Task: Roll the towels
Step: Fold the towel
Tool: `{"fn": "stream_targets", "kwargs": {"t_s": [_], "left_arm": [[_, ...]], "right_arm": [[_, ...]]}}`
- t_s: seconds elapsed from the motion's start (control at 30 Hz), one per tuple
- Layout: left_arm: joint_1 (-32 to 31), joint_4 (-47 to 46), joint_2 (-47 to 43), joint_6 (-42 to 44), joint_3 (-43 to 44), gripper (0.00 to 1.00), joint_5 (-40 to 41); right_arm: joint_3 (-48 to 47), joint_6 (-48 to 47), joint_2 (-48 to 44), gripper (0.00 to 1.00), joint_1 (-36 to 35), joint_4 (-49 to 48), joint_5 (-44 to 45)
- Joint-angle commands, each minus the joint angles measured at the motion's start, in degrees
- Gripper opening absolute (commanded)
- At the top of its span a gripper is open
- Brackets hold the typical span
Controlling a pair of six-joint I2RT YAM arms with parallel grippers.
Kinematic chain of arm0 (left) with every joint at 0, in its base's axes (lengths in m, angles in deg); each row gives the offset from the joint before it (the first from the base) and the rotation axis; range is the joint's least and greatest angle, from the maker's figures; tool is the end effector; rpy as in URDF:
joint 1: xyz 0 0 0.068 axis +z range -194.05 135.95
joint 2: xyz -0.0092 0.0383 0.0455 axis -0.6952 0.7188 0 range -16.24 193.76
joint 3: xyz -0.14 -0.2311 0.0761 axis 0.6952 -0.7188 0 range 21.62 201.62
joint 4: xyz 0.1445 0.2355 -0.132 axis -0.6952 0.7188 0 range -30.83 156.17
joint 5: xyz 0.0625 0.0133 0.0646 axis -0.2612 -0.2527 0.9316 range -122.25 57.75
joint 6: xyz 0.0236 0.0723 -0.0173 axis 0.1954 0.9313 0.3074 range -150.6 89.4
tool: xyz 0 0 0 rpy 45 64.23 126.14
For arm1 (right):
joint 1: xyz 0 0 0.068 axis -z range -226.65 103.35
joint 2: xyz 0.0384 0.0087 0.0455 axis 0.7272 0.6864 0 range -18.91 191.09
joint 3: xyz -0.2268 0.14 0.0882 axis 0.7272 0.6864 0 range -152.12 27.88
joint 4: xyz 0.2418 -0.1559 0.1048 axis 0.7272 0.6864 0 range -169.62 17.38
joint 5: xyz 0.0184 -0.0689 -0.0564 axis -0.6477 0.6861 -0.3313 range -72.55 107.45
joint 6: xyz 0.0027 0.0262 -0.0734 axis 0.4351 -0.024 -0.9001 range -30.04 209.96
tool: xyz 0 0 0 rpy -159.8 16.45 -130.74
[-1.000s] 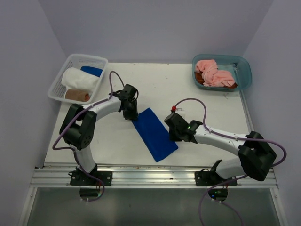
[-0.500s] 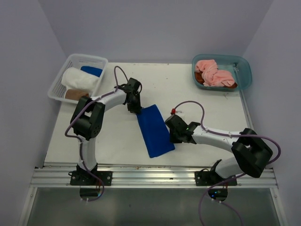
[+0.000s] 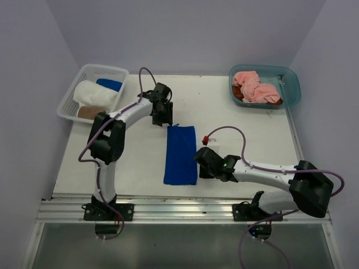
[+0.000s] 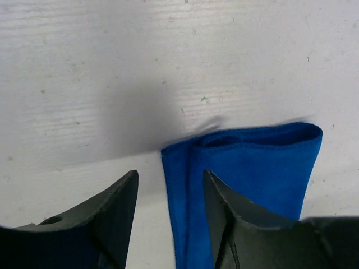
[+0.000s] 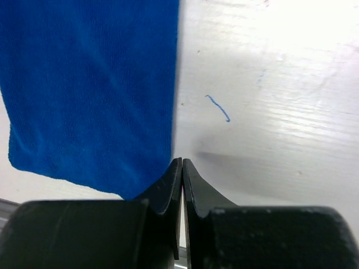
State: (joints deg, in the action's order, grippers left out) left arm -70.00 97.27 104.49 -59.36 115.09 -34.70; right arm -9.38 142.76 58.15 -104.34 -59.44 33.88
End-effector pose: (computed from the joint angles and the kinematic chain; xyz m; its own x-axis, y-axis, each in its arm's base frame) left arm 0.4528 -0.2235 0.1392 -0.9345 -0.0796 -0.3469 0.0043 0.9720 -0.2347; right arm 0.1715 0.2358 0.1183 -0.8653 0.0611 -0.4976 -0.0759 0.9651 0.2505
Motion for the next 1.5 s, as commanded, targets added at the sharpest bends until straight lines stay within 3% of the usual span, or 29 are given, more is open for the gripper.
{"fn": "stream_targets", "kwargs": {"t_s": [0.0,0.13,0.37,0.5,0.67,0.83,0.97,1.0,1.1,1.47], "left_arm": [[-0.32,2.41,-10.39,2.47,-3.27,0.54,4.63],[-0.32,1.53,-18.41,0.20,-10.40,0.55,6.77],[-1.38,-5.40,-32.47,-3.84,-28.59,0.45,-3.06],[-4.88,-9.63,-38.27,-6.93,-37.64,0.45,-5.98],[-7.96,-9.45,-39.25,-8.95,-42.31,0.50,-6.86],[-12.01,-9.81,-39.34,-11.23,-47.23,0.55,-7.03],[-13.33,-11.30,-38.73,-12.03,-50.13,0.56,-7.21],[-13.51,-11.47,-38.46,-12.12,-50.40,0.55,-7.21],[-13.77,-12.53,-37.41,-12.20,-51.28,0.50,-7.65],[-14.65,-15.34,-38.11,-14.40,-55.76,0.40,-11.42]], "right_arm": [[-1.68,1.53,-4.54,0.07,0.04,5.47,7.99],[-3.35,-0.58,-6.30,0.10,0.04,6.27,6.79],[-4.05,-6.12,-1.92,0.10,-0.84,-1.54,-4.45],[-4.32,-5.95,4.40,0.09,-1.63,-4.01,-7.10],[-7.30,-4.19,11.01,0.05,-2.42,1.33,-3.60],[-5.29,-3.84,3.12,0.09,-2.43,1.26,0.44],[-2.04,-3.05,-4.09,0.27,-2.43,1.17,0.89],[-1.86,-3.05,-4.28,0.36,-2.51,1.26,0.28],[-1.33,-2.53,-2.80,0.44,-2.43,0.30,-3.85],[2.80,5.91,1.08,0.41,-2.51,-5.42,-7.73]]}}
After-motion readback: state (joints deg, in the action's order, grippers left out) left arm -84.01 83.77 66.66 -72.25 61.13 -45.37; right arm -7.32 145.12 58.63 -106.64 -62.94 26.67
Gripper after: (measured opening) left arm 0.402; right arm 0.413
